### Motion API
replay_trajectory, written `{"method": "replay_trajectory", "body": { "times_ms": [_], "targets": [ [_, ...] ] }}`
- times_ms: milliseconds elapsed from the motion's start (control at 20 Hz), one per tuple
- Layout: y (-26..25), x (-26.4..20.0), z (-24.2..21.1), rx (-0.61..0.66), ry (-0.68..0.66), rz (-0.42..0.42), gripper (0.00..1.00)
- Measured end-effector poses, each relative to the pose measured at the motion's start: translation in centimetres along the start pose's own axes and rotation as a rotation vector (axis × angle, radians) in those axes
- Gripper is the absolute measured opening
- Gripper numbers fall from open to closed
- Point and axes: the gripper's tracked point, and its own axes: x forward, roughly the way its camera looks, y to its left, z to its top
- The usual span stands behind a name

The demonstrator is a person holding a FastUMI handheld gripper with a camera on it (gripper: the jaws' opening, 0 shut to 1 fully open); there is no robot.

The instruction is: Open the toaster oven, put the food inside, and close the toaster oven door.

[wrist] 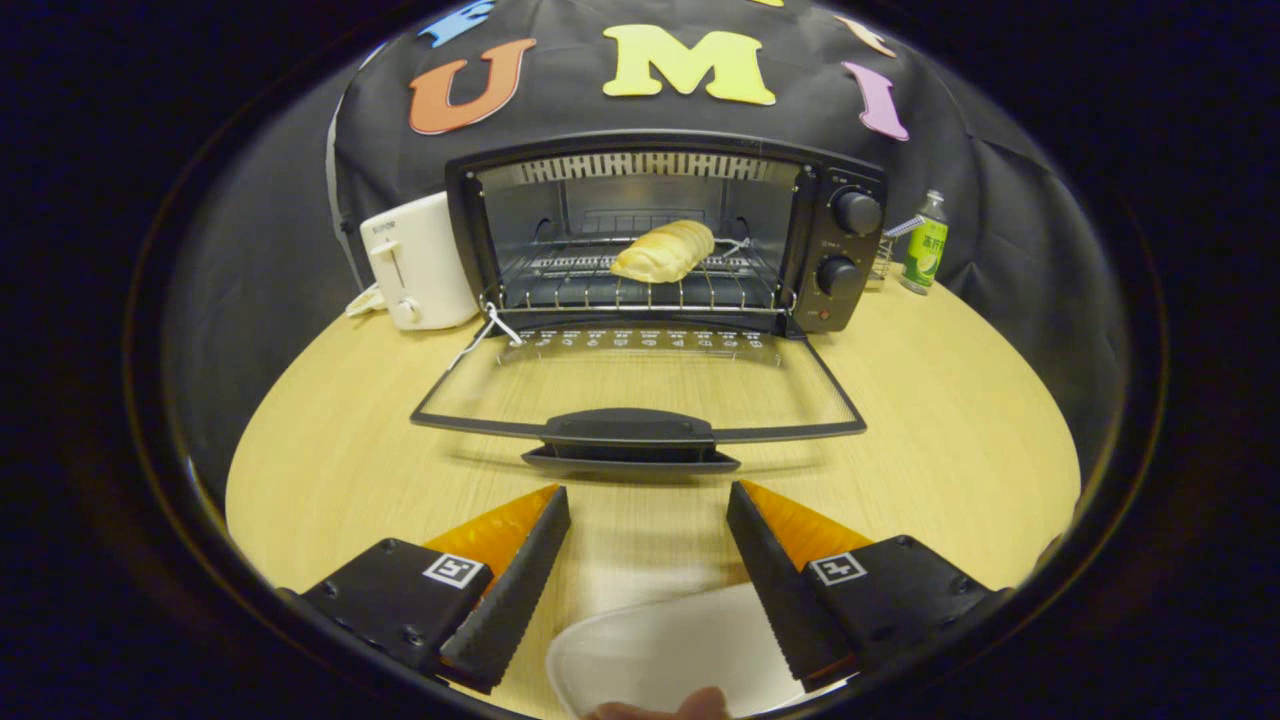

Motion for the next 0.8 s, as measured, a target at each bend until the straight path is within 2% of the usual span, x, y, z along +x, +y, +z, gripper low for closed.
{"method": "replay_trajectory", "body": {
  "times_ms": [450, 800],
  "targets": [
    [0.0, 1.1, 0.5, -0.010, 0.008, -0.040, 1.00],
    [0.0, -1.5, 4.3, 0.010, -0.128, -0.019, 1.00]
  ]
}}
